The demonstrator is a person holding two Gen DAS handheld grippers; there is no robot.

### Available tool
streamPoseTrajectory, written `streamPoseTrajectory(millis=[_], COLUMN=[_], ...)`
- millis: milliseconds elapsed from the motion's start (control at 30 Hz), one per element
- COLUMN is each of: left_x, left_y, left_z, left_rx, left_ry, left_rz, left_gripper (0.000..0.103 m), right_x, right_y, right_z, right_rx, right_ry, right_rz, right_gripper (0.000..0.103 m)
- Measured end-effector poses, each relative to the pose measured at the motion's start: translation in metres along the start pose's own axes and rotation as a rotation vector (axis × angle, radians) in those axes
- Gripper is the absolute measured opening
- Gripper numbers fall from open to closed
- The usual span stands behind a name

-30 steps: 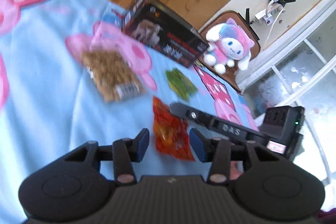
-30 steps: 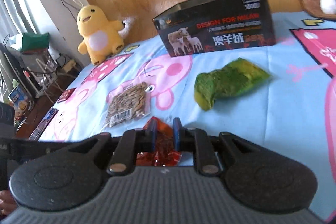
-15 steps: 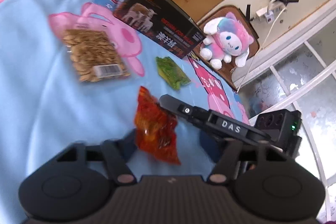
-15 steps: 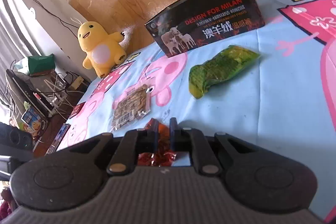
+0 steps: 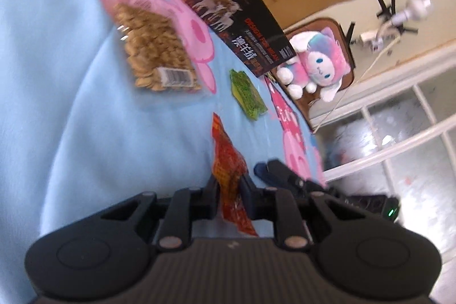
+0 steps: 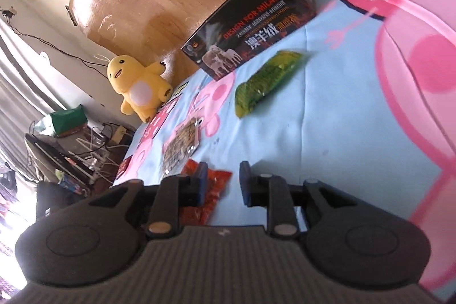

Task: Organize snacks
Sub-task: 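Lower the left tool onto the red-orange packet and close it, then carry the red-orange packet with the left tool into the black box, release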

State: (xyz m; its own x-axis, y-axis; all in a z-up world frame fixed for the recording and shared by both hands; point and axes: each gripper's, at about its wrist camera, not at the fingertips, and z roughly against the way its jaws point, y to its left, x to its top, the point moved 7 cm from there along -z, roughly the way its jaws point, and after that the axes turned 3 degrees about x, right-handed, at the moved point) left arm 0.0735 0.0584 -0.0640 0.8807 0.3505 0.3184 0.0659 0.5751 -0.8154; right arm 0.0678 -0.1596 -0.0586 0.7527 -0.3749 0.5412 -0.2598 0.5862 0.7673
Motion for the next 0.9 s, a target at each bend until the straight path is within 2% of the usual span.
streamPoseTrajectory(millis=[200, 267, 500, 533, 600, 767, 900], left_x=[0.005, 0.008, 0.008, 0.007, 0.006, 0.005, 0.008], left_y=[0.006, 0.001, -0.016, -0.016, -0.016, -0.027, -0.044], left_z=[0.008, 0.014, 0.019, 0.017, 0.016, 0.006, -0.005], left_rx=[-0.085, -0.11, -0.142, -0.127, -0.075, 0.043, 0.128], left_ry=[0.0, -0.015, -0.02, -0.025, -0.027, -0.026, -0.028], left_rz=[0.083, 0.076, 0.029, 0.021, -0.009, -0.121, -0.233], left_gripper=[0.015, 0.015, 0.015, 0.015, 0.016, 0.018, 0.021], right_x=[-0.015, -0.018, -0.021, -0.02, -0.017, -0.015, -0.008], right_y=[0.015, 0.019, 0.025, 0.026, 0.03, 0.038, 0.037], right_z=[0.0, -0.003, -0.017, -0.018, -0.015, -0.011, -0.012], right_rx=[0.015, 0.044, 0.198, 0.187, 0.154, 0.04, -0.009], right_ry=[0.048, 0.06, 0.097, 0.087, 0.064, 0.02, -0.014], right_rz=[0.023, 0.006, -0.168, -0.169, -0.115, 0.046, 0.099], right_gripper=[0.036, 0.039, 0.041, 0.036, 0.017, 0.013, 0.013])
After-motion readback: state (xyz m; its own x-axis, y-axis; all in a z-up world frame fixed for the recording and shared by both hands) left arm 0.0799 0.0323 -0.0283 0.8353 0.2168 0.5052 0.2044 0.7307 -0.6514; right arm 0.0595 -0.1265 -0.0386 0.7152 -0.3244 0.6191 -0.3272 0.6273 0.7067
